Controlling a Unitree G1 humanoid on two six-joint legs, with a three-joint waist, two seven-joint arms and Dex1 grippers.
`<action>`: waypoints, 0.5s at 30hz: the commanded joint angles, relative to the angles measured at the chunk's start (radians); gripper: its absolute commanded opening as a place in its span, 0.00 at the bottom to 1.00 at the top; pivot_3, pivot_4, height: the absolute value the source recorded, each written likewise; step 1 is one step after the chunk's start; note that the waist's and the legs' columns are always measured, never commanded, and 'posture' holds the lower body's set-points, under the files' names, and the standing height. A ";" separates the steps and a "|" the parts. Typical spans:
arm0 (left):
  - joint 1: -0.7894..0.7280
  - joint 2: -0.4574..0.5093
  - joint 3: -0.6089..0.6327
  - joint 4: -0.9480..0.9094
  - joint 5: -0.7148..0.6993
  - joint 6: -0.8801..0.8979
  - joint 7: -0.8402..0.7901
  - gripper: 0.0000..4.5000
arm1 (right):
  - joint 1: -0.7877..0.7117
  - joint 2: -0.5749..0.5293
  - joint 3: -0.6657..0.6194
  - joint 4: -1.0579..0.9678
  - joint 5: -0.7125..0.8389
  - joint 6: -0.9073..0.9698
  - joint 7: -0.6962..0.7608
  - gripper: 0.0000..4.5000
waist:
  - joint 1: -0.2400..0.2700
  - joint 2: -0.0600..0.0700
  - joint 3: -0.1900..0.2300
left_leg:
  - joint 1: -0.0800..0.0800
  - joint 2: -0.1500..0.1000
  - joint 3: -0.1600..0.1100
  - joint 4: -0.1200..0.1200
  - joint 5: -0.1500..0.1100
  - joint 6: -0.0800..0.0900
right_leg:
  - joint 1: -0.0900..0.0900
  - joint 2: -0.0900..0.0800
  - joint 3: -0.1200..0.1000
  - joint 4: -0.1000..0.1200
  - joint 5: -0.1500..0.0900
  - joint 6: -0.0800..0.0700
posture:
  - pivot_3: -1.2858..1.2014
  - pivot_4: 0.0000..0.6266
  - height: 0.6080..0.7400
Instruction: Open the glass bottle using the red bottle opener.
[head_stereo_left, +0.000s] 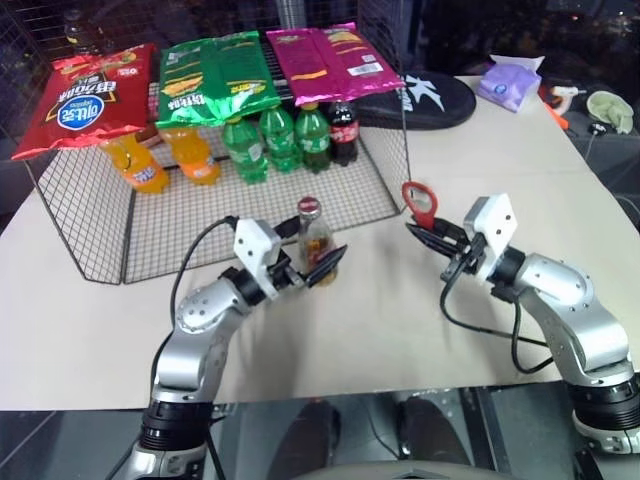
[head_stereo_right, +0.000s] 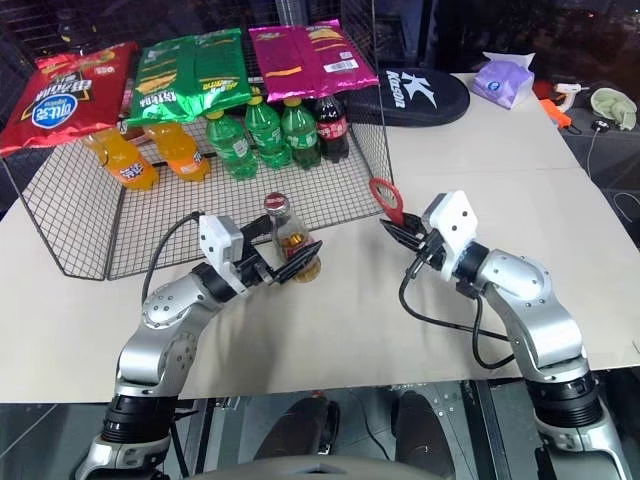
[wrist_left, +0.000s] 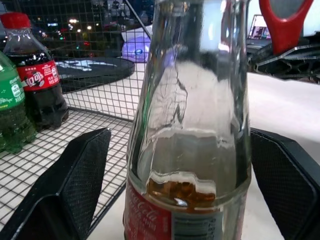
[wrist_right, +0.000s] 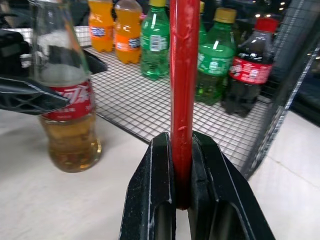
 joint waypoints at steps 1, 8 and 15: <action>-0.012 0.007 0.030 -0.066 -0.048 0.007 0.007 0.98 | 0.005 -0.015 -0.016 -0.048 0.039 0.012 0.022 0.00 | 0.000 0.000 0.000 | 0.000 0.000 0.000 0.000 0.000 0.000 | 0.000 0.000 0.000 0.000 0.000 0.000 | 0.52 0.24 1.00; -0.027 0.030 0.048 -0.116 -0.078 0.025 0.016 0.98 | 0.017 -0.024 -0.012 -0.047 0.038 0.011 0.024 0.00 | 0.000 0.000 0.000 | 0.000 0.000 0.000 0.000 0.000 0.000 | 0.000 0.000 0.000 0.000 0.000 0.000 | 0.52 0.24 1.00; 0.005 0.054 0.057 -0.143 -0.113 0.002 -0.030 0.98 | 0.015 -0.021 -0.007 -0.045 0.046 0.015 0.027 0.00 | 0.001 0.000 0.000 | 0.000 0.000 0.000 0.000 0.000 0.000 | 0.000 0.000 0.000 0.000 0.000 0.000 | 0.52 0.24 1.00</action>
